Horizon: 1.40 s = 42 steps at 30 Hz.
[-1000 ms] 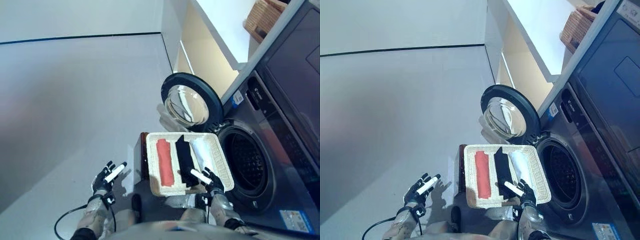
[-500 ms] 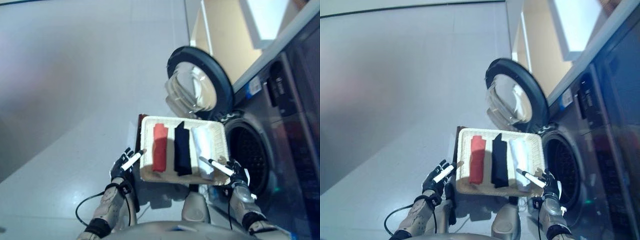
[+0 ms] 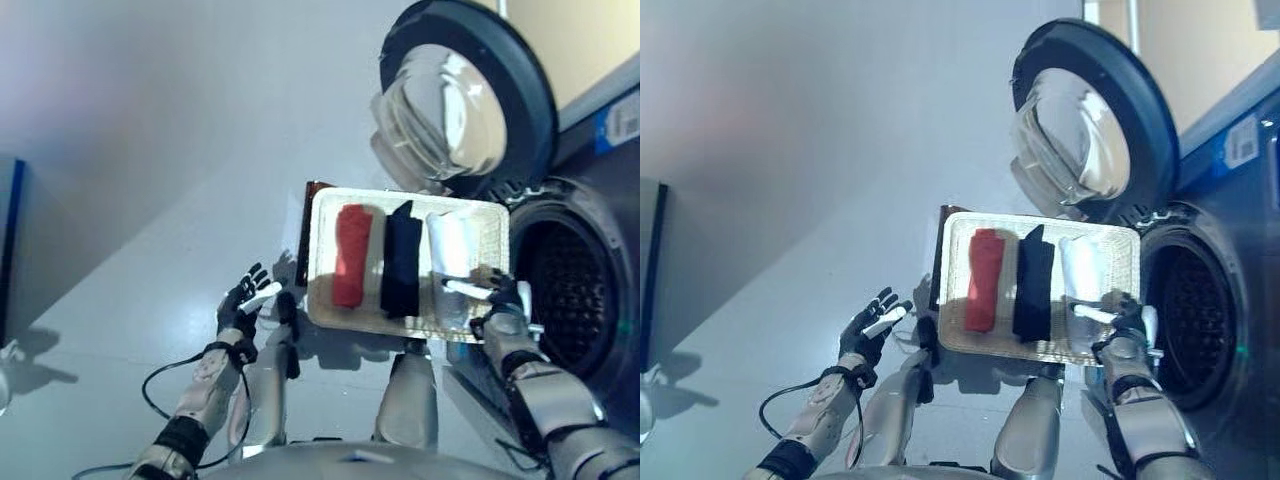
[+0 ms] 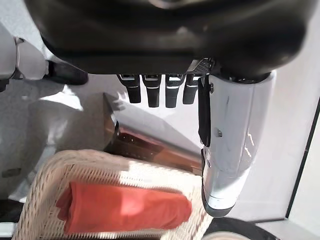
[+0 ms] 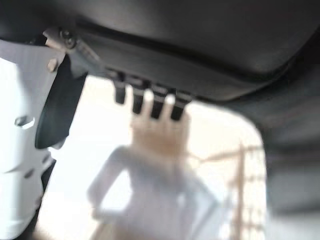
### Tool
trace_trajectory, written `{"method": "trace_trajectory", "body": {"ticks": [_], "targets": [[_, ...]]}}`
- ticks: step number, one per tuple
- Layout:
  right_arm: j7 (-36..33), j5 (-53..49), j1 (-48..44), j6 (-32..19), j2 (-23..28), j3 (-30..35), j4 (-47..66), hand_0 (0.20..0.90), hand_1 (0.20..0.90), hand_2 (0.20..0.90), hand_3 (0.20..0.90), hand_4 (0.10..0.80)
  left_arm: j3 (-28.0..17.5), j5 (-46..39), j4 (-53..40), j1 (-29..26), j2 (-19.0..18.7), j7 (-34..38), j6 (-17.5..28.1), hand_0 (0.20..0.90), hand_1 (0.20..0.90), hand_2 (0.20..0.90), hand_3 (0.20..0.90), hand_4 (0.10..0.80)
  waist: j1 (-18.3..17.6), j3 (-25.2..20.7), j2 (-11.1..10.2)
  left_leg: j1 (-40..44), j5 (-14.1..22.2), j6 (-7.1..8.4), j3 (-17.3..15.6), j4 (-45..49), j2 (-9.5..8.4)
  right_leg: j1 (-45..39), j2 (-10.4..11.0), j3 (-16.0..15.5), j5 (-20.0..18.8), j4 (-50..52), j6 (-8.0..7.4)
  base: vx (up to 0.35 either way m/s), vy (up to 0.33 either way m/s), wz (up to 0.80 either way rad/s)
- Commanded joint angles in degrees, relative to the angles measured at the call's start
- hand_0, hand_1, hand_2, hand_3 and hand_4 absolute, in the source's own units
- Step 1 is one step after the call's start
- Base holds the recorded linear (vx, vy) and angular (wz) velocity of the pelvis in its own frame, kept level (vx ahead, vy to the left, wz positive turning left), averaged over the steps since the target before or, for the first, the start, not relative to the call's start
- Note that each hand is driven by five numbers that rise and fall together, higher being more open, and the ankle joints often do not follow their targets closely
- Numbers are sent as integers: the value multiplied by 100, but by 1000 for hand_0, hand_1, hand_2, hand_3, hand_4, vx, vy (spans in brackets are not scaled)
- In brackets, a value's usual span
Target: Pick up the clothes and place them into the washing machine
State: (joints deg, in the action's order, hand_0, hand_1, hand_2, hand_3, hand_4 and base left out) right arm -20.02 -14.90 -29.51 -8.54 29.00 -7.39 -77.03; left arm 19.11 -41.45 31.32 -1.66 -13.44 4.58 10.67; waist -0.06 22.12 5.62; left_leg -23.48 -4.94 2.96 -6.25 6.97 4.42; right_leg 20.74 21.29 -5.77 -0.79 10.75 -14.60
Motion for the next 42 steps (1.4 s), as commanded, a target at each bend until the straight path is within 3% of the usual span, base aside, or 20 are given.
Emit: {"method": "trace_trajectory", "body": {"ticks": [1,12,20,27,38,39,40,41,42], "targets": [[-350,400,-80,11,436,-104,105,900,900,900,900,800,23,121,-566,97,-178,-50,441,900,900,900,900,800,67,-200,-54,13,637,523,380,744,582,574,394,248,-819,118,3,4,19,7],[-372,355,-270,101,88,-177,-14,900,900,900,900,800,103,15,-602,-21,-99,89,456,900,900,900,900,800,122,10,67,-387,827,503,554,1265,514,862,453,284,-583,623,46,-1,5,5],[-418,597,-330,356,-110,-132,-500,900,900,900,900,800,238,6,-933,140,-213,-2,419,900,900,900,900,800,326,72,310,-1009,977,466,741,1866,380,1236,598,313,-356,1172,59,-20,14,10],[-524,1147,-486,714,334,-67,-978,900,900,900,900,800,264,93,-1450,445,-512,-125,360,900,900,900,900,800,574,46,565,-1694,1081,454,845,2427,289,1827,687,478,-100,1766,104,-38,21,17],[-434,1483,-705,941,889,-141,-1029,900,900,900,900,800,198,34,-1890,518,-657,-56,313,900,900,900,900,800,610,43,690,-2505,1299,456,914,3226,260,2856,691,934,290,2752,215,-38,20,5],[-361,1503,-739,957,926,-159,-1043,744,744,744,744,688,187,31,-1898,580,-661,-74,313,900,900,900,900,800,630,17,708,-2485,1529,486,922,3341,298,2909,683,985,517,2920,182,71,4,8],[-344,1499,-747,950,940,-173,-1029,598,598,598,598,584,180,22,-1916,608,-667,-87,304,900,900,900,900,800,632,8,708,-2508,1530,480,888,3348,307,2964,660,1025,523,2937,186,77,24,9],[-310,1483,-773,937,954,-181,-1020,200,200,200,200,300,183,-5,-1890,625,-638,-117,294,900,900,900,900,800,642,-2,707,-2515,1530,469,865,3346,312,3028,648,1060,516,2947,186,-10,38,6],[-288,1473,-780,921,952,-200,-1001,200,200,200,200,300,177,-22,-1887,632,-634,-121,291,900,900,900,900,800,645,-6,708,-2541,1533,462,848,3361,309,3090,642,1096,508,2954,186,-11,30,-14]]}}
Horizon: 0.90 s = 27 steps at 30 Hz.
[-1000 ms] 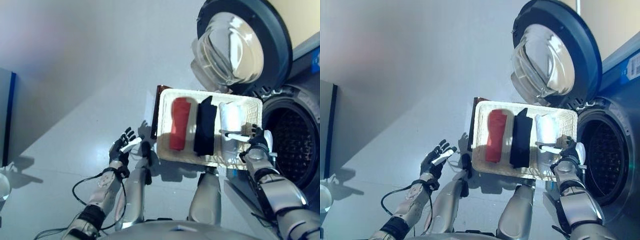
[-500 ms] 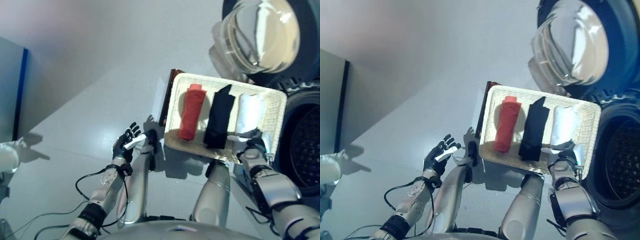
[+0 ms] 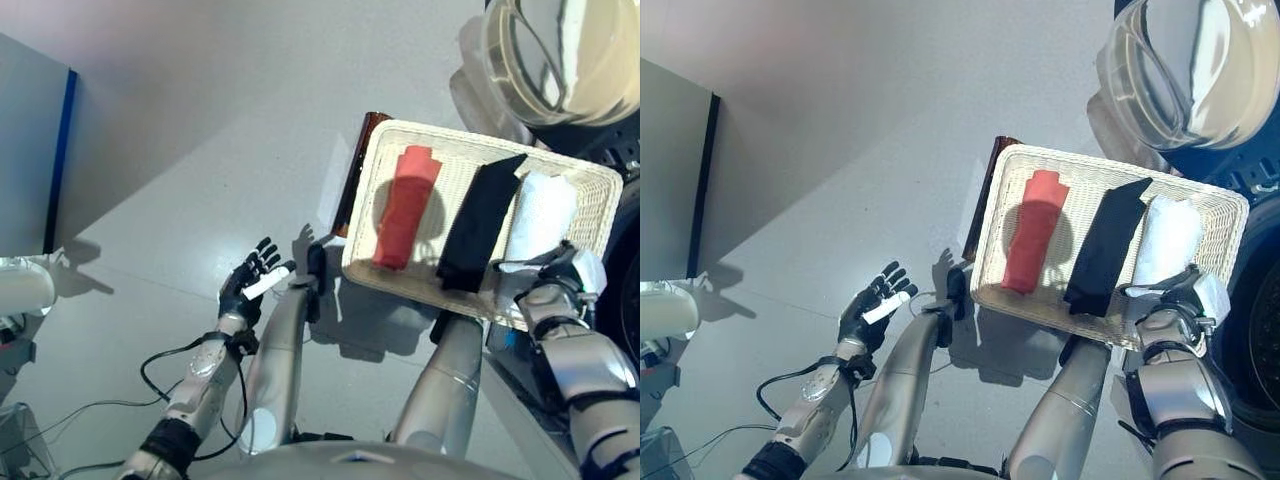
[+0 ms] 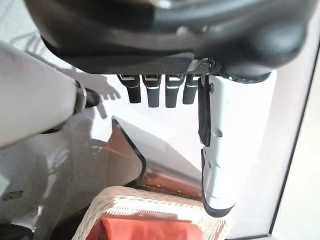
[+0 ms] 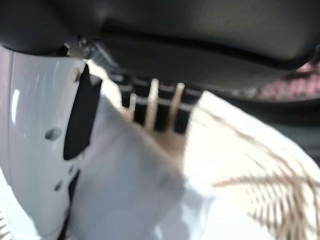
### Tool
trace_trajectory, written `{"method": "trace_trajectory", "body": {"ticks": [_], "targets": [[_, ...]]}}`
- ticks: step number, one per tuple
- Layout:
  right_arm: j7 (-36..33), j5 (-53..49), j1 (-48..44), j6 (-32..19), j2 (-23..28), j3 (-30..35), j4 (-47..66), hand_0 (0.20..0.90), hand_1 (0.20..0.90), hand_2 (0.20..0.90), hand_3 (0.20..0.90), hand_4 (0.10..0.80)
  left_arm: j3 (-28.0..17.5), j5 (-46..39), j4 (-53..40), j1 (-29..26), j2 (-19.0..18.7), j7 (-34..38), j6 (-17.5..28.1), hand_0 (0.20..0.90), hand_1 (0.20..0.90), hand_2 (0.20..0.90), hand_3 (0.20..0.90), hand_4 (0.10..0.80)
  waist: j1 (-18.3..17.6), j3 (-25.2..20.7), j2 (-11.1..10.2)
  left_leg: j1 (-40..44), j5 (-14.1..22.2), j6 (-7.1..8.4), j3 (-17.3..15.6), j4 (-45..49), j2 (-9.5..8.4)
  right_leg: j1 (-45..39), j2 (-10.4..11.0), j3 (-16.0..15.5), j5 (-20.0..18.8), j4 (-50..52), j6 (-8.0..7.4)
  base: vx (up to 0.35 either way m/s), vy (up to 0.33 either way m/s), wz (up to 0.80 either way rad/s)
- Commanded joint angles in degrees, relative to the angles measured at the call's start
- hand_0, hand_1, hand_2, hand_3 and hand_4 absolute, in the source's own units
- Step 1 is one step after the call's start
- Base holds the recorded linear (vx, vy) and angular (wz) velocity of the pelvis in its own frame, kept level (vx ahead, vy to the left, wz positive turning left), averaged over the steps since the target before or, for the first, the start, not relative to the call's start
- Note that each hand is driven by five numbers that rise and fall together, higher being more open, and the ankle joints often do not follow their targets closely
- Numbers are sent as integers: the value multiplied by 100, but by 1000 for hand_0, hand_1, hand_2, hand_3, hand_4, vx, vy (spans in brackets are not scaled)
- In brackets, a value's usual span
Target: Pick up the clothes and place them into the washing machine
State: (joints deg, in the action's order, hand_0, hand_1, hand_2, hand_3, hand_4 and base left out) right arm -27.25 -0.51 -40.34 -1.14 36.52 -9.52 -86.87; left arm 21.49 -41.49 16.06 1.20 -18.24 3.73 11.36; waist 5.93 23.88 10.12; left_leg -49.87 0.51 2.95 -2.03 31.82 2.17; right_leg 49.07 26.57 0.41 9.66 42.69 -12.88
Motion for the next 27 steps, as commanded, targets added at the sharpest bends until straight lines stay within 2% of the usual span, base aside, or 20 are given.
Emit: {"method": "trace_trajectory", "body": {"ticks": [1,2,3,4,5,7,8,14,15,18,19,21,26,27], "targets": [[472,28,309,169,186,-2,-10,200,200,200,200,300,-54,-18,-342,348,-142,-51,204,900,900,900,900,800,46,-190,263,74,988,456,423,888,531,308,115,500,-538,-224,13,-103,27,-43],[484,15,272,173,199,-3,-3,200,200,200,200,300,-66,-24,-348,352,-153,-60,199,900,900,900,900,800,34,-188,259,17,766,424,396,777,513,371,115,510,-767,-364,46,-5,11,-42],[505,-8,268,158,202,1,2,200,200,200,200,300,-72,-30,-335,357,-148,-73,189,900,900,900,900,800,42,-211,269,63,989,452,397,876,535,367,114,536,-546,-227,4,-102,26,-21],[523,-44,242,151,217,23,15,200,200,200,200,300,-91,-43,-328,354,-148,-84,194,900,900,900,900,800,28,-216,267,-1,774,419,373,777,502,430,118,553,-765,-368,34,-12,12,7],[525,-45,224,153,223,13,20,200,200,200,200,300,-90,-44,-324,353,-147,-82,193,900,900,900,900,800,24,-225,269,-9,769,417,372,770,504,451,121,565,-764,-365,28,-114,22,12],[525,-78,177,142,239,26,37,200,200,200,200,300,-102,-75,-322,370,-150,-94,198,900,900,900,900,800,4,-227,272,-10,773,422,364,787,503,457,129,590,-760,-355,30,28,2,5],[528,-98,179,134,233,30,35,200,200,200,200,300,-98,-82,-304,376,-145,-96,193,900,900,900,900,800,9,-241,280,48,993,453,377,883,524,420,128,602,-531,-211,-5,82,-11,3],[472,-315,80,101,166,132,8,200,200,200,200,300,-106,-108,-305,372,-140,-62,192,900,900,900,900,800,-23,-274,261,45,986,451,372,864,523,448,110,586,-513,-187,3,-4,-2,0],[402,-551,35,44,163,276,18,200,200,200,200,300,-116,-101,-278,362,-130,-44,197,900,900,900,900,800,-52,-264,248,10,762,421,348,747,502,468,106,571,-739,-341,39,-100,3,-5],[261,-1853,69,-419,41,943,406,200,200,200,200,300,-192,-154,-141,304,-82,58,254,900,900,900,900,800,-113,-263,201,93,784,429,325,706,544,415,59,564,-712,-377,41,-15,2,-5],[282,-2746,120,-747,-61,1353,699,200,200,200,200,300,-243,-194,-109,291,-52,98,280,900,900,900,900,800,-153,-260,173,125,806,433,308,700,561,399,41,566,-706,-396,38,23,4,-7],[311,-3817,276,-1246,-335,1842,1312,200,200,200,200,300,-348,-233,-106,278,3,222,313,900,900,900,900,800,-266,-244,115,182,821,441,290,650,598,369,3,559,-719,-465,31,21,-5,-15],[390,-5050,602,-2116,-798,2323,2395,200,200,200,200,300,-398,-391,93,320,90,273,368,900,900,900,900,800,-514,-243,-66,466,789,524,243,398,701,112,-77,516,-791,-760,8,19,-19,-13],[381,-5047,613,-2117,-808,2326,2410,200,200,200,200,300,-397,-392,94,322,86,273,368,900,900,900,900,800,-513,-238,-69,479,786,524,242,389,701,99,-77,514,-793,-767,9,16,-9,-15]]}}
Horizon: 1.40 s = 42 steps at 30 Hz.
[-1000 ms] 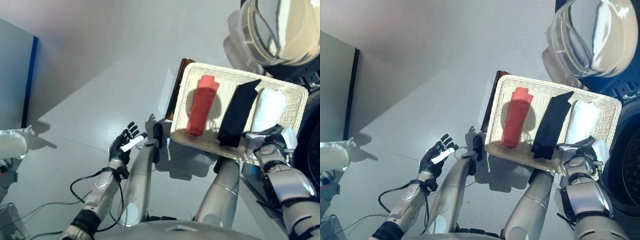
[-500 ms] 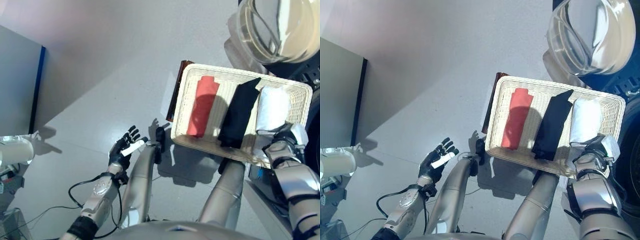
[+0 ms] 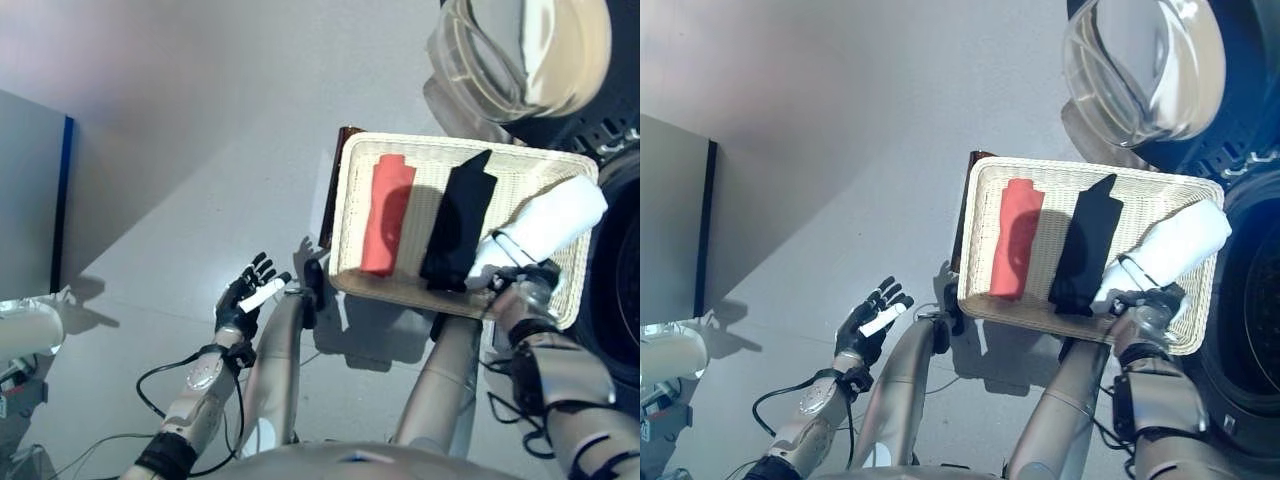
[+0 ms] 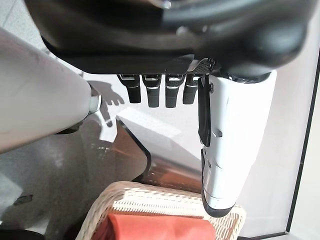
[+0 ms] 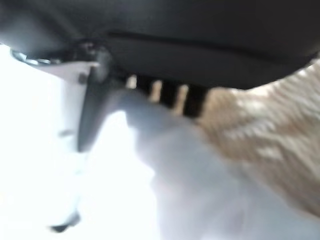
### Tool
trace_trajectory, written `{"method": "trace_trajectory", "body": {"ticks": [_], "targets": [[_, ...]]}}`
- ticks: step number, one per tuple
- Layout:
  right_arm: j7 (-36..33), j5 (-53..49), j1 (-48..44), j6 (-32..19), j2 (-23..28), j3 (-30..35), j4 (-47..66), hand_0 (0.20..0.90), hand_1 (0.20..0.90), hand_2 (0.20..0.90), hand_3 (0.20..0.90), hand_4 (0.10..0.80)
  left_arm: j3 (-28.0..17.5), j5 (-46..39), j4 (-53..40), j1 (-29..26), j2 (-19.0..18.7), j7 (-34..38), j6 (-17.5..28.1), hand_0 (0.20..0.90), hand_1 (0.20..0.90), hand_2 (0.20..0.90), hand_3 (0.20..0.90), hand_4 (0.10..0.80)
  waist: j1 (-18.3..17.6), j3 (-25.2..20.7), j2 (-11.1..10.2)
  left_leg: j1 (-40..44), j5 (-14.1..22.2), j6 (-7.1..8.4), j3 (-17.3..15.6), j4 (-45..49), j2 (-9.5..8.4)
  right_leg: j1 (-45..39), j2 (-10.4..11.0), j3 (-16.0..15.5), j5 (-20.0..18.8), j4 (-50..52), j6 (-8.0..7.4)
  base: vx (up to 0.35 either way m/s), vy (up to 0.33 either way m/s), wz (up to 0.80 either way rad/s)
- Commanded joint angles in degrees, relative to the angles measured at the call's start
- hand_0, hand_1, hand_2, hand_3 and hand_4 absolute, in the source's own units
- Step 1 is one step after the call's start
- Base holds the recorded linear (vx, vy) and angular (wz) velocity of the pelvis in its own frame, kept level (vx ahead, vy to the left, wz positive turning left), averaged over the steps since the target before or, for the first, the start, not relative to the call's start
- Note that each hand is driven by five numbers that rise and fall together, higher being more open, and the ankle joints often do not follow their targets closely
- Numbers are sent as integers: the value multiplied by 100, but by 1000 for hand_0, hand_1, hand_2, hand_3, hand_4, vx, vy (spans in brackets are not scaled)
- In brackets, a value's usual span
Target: Pick up the clothes and place them into the washing machine
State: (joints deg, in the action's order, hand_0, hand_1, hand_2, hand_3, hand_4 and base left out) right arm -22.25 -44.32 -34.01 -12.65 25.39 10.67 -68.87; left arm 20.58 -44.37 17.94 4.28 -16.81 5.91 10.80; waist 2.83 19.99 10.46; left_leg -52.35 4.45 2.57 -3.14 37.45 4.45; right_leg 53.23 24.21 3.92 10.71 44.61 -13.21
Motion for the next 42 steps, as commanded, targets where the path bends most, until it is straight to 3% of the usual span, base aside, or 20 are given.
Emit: {"method": "trace_trajectory", "body": {"ticks": [1,6,9,12,22,26,31,34,35,36,42], "targets": [[-120,-885,0,-1113,252,449,799,200,200,200,200,300,-296,-123,-90,33,-37,74,428,900,900,900,900,800,-233,148,-121,792,384,580,344,-234,493,-388,157,147,-911,-1029,30,24,-10,-14],[-184,-1708,29,-1627,136,1026,1139,200,200,200,200,300,-304,-261,-77,99,35,112,438,900,900,900,900,800,-287,109,-132,970,334,626,347,-442,507,-579,152,107,-922,-1208,7,29,-15,-11],[-105,-2935,-203,-1912,119,1637,939,200,200,200,200,300,-212,-336,-46,155,60,127,334,900,900,900,900,800,-297,47,-101,1033,345,650,354,-488,517,-627,149,90,-870,-1191,12,34,-4,-5],[-82,-3705,-449,-1956,472,2036,439,200,200,200,200,300,-141,-490,-12,200,31,104,218,900,900,900,900,800,-290,-10,-74,1084,340,679,348,-538,532,-680,143,84,-820,-1180,13,36,-2,-2],[-776,-3516,-621,-1616,2211,2429,-682,200,200,200,200,300,-25,-463,-55,361,-86,0,157,900,900,900,900,800,-293,-134,65,1234,306,742,255,-683,598,-681,91,152,-742,-1180,-13,13,2,-3],[-825,-3302,-752,-1344,2903,2291,-995,200,200,200,200,300,46,-422,-167,451,-181,-83,156,900,900,900,900,800,-279,-196,130,1231,282,754,228,-726,615,-608,92,189,-738,-1168,-26,3,2,-1],[-1117,-3203,-822,-1337,3473,2306,-1303,200,200,200,200,300,105,-361,-253,491,-264,-74,140,900,900,900,900,800,-306,-249,139,1213,258,773,185,-773,635,-515,82,235,-765,-1169,-46,0,0,0],[-1173,-3108,-850,-1206,3489,2152,-1431,200,200,200,200,300,158,-376,-313,480,-293,-47,177,900,900,900,900,800,-276,-279,130,1207,241,776,169,-784,656,-501,79,220,-775,-1174,-44,3,-2,-1],[-1192,-3094,-864,-1210,3476,2137,-1420,765,765,765,765,704,150,-376,-317,489,-291,-43,179,900,900,900,900,800,-284,-281,128,1206,241,776,167,-784,658,-499,76,222,-776,-1176,-43,-2,-9,-3],[-1140,-3124,-880,-1200,3388,2101,-1393,900,900,900,900,800,139,-380,-316,455,-291,-9,172,900,900,900,900,800,-293,-288,114,1199,244,773,161,-788,663,-489,55,229,-785,-1177,-32,0,0,0],[-1015,-3301,-905,-1209,3010,2003,-1435,900,900,900,900,800,71,-433,-233,392,-263,39,137,900,900,900,900,800,-292,-308,36,1146,247,779,180,-729,678,-546,44,184,-823,-1210,-21,0,0,0]]}}
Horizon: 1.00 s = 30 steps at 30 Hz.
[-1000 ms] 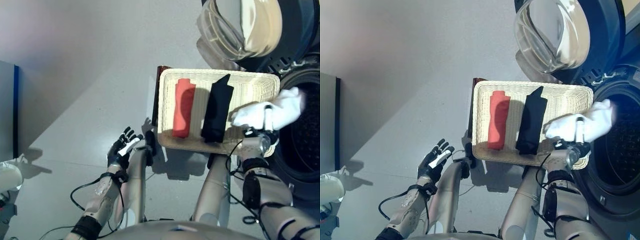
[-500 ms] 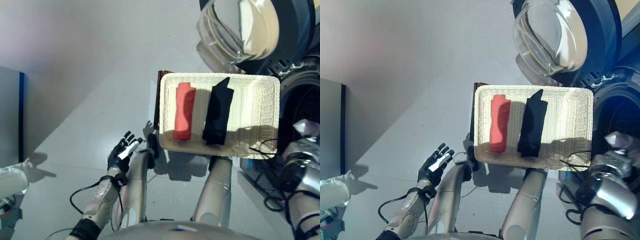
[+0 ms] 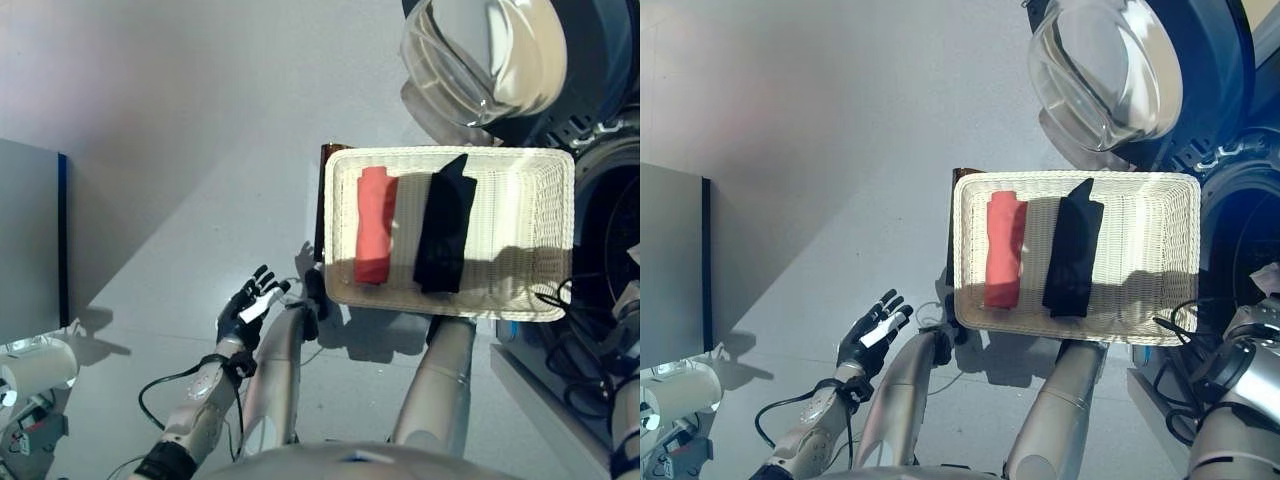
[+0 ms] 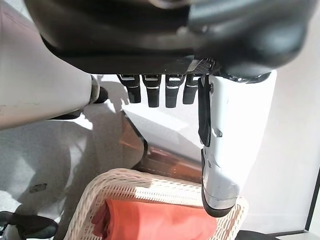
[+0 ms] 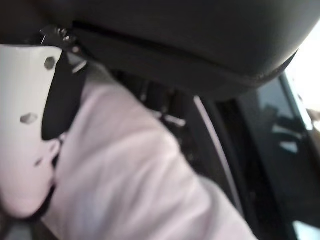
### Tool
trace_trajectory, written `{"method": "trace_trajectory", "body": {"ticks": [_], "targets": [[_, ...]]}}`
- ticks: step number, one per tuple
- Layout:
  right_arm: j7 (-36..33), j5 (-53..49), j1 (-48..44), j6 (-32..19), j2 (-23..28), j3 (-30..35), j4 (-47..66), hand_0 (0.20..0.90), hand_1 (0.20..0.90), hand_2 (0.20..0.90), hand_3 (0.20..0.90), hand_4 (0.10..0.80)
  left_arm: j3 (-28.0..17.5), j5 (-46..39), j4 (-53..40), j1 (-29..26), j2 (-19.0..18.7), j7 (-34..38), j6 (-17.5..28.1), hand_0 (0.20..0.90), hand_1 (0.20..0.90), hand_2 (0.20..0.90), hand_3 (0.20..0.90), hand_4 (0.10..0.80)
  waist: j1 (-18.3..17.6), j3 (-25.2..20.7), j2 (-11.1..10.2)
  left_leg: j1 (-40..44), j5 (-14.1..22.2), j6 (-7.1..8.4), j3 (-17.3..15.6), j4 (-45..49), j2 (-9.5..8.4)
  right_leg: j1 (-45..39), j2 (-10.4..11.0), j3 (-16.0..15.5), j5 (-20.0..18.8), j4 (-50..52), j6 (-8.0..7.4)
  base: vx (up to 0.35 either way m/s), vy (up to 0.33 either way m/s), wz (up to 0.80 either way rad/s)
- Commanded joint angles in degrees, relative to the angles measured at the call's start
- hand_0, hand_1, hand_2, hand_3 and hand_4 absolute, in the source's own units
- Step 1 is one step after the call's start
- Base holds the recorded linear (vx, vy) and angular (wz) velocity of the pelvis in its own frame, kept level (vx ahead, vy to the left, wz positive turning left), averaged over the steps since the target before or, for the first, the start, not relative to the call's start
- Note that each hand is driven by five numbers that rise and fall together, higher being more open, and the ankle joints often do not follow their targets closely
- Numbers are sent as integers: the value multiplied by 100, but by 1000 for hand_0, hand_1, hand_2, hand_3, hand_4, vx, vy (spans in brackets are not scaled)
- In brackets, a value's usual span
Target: Pick up the clothes and place them into the washing machine
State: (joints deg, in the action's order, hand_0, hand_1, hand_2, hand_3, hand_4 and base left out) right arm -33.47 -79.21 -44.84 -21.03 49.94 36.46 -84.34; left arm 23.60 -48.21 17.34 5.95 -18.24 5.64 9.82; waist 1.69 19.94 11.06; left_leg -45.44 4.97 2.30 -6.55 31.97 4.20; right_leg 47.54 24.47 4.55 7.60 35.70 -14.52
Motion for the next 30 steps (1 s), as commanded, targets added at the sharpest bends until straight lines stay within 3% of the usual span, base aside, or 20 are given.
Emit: {"method": "trace_trajectory", "body": {"ticks": [1,7,15,19,25,30], "targets": [[106,212,154,-359,481,-608,147,900,900,900,900,800,-239,-64,-173,218,-118,66,231,900,900,900,900,800,-184,-292,-38,457,190,802,527,-178,697,-3,14,105,-530,-339,109,0,0,0],[283,660,112,-155,88,-1012,385,900,900,900,900,800,-284,-77,-201,259,-150,10,287,900,900,900,900,800,-148,-227,-109,488,157,781,526,-189,666,-154,15,39,-617,-460,110,-5,1,1],[220,2641,790,-389,-1769,-2238,2330,900,900,900,900,800,-535,112,-143,297,-77,81,504,900,900,900,900,800,-232,-9,-346,553,106,723,493,-193,619,-432,-1,-6,-905,-876,129,-32,12,-10],[-13,3961,1249,-114,-2497,-2945,3094,900,900,900,900,800,-655,248,-101,288,-40,132,588,900,900,900,900,800,-269,40,-453,556,67,701,505,-179,587,-600,43,-56,-1047,-1050,135,-11,15,-3],[130,4679,1294,266,-3231,-3616,3049,900,900,900,900,800,-898,362,-100,304,-52,183,686,900,900,900,900,800,-176,41,-532,517,1,706,548,-178,534,-834,131,-220,-1165,-1290,130,0,5,8],[305,4769,1304,398,-3514,-3823,2787,900,900,900,900,800,-983,460,-41,258,-35,221,722,900,900,900,900,800,-72,38,-571,423,-11,695,633,-127,466,-891,190,-302,-1187,-1332,120,9,-9,10]]}}
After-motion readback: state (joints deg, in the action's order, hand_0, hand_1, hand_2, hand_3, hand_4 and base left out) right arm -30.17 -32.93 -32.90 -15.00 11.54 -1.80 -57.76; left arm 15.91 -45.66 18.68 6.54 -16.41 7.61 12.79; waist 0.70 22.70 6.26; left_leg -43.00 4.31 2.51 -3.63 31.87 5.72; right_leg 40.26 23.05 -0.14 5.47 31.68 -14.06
